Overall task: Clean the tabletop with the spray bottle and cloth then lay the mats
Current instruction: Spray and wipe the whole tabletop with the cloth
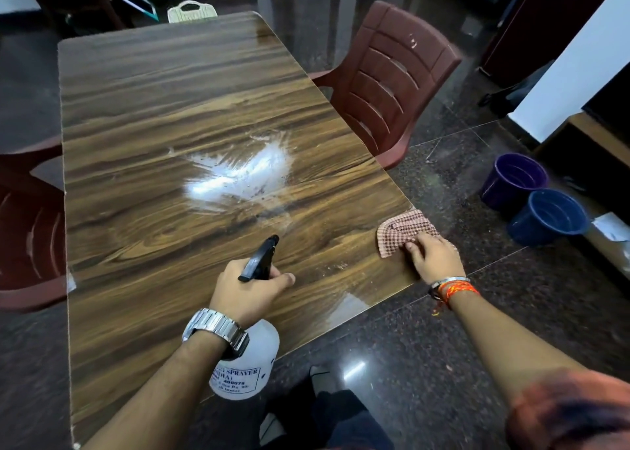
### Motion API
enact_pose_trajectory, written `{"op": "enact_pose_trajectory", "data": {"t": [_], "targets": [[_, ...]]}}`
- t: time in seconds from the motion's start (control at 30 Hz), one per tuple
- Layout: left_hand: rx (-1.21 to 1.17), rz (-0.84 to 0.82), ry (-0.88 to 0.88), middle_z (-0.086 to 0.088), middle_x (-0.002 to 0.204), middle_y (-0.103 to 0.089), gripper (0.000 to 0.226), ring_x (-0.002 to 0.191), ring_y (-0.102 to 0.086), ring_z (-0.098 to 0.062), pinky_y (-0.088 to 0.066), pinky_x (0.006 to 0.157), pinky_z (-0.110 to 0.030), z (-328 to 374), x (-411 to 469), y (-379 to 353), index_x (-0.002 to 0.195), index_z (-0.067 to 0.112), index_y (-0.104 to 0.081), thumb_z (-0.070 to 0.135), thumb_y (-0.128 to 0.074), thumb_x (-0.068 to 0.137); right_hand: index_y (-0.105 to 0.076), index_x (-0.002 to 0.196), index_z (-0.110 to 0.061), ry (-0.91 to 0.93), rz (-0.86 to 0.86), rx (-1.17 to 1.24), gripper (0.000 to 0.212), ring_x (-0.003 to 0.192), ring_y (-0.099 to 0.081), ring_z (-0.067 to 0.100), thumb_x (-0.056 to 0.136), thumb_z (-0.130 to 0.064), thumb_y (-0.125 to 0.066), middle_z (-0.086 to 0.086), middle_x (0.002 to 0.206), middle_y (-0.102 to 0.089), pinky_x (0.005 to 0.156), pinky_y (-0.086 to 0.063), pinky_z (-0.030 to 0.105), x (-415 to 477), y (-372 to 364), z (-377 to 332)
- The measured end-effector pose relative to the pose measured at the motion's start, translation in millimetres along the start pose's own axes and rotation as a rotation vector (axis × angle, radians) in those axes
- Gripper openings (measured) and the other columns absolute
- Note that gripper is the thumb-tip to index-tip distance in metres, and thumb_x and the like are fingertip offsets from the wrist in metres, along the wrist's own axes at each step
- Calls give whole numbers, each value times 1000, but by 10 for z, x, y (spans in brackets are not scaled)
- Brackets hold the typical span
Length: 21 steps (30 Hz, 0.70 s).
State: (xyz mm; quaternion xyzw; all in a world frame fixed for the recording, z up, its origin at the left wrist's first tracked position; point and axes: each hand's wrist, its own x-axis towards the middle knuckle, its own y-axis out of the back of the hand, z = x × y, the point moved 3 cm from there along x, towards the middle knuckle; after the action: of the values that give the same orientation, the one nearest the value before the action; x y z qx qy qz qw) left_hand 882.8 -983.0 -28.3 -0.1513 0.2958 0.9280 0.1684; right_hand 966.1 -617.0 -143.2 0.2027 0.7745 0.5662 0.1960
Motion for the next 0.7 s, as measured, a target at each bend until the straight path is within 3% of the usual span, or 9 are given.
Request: {"op": "enact_pose_trajectory", "data": {"t": [0.07,0.17,0.2,0.27,0.37,0.47,0.57,0.63,0.7], "targets": [[10,7,-9,9,49,-60,25,53,-56,-16,-48,60,-31,28,40,-6,59,19,-66,34,-81,73,-61,95,-8,-129,155,306,40,96,-60,40,93,-41,-40,22,98,-67,84,-46,43,-14,89,50],[19,18,-7,8,50,-60,25,52,-56,-15,-47,59,-28,60,97,0,61,17,-67,34,-81,73,-61,98,7,-393,297,405,66,107,-54,42,90,-49,-27,30,107,-62,98,-33,45,-26,166,199],[22,24,-2,8,49,-61,25,52,-56,-15,-47,58,-28,77,116,4,61,18,-67,34,-81,73,-60,104,4,-375,264,376,76,110,-52,40,88,-61,-25,26,111,-61,100,-30,45,-32,188,219],[28,31,0,9,48,-60,23,51,-56,-15,-46,58,-27,127,142,2,62,17,-67,32,-81,74,-51,124,-10,-210,78,270,82,115,-47,38,78,-78,-43,15,126,-57,102,-34,45,-55,208,191],[34,49,-11,8,50,-61,24,54,-57,-16,-44,57,-26,197,175,-24,62,14,-67,31,-81,74,-42,134,-26,-51,-60,-58,78,116,-44,36,73,-72,-59,-2,138,-49,94,-44,50,-34,154,152],[44,45,-23,6,53,-63,25,57,-59,-16,-44,57,-26,244,194,-73,61,16,-67,31,-81,74,-62,106,-23,-30,127,-138,43,106,-51,33,84,-59,-56,0,114,-63,84,-43,47,47,136,42],[37,45,-17,7,51,-61,26,55,-59,-17,-45,58,-27,259,220,-105,60,17,-65,33,-81,74,-65,84,-12,-72,276,203,34,88,-60,36,92,-43,-51,12,88,-68,73,-43,38,141,183,41],[41,39,-14,7,51,-61,27,55,-60,-17,-46,58,-28,259,228,-117,60,17,-65,33,-80,75,-66,95,-6,-302,313,478,37,90,-62,38,91,-40,-51,20,91,-68,77,-44,37,213,229,171],[48,41,-9,8,50,-62,27,55,-60,-17,-47,58,-28,246,229,-121,60,17,-65,33,-80,75,-58,118,-3,-379,344,325,51,109,-53,40,88,-44,-48,22,116,-63,92,-42,42,250,263,273]]}}
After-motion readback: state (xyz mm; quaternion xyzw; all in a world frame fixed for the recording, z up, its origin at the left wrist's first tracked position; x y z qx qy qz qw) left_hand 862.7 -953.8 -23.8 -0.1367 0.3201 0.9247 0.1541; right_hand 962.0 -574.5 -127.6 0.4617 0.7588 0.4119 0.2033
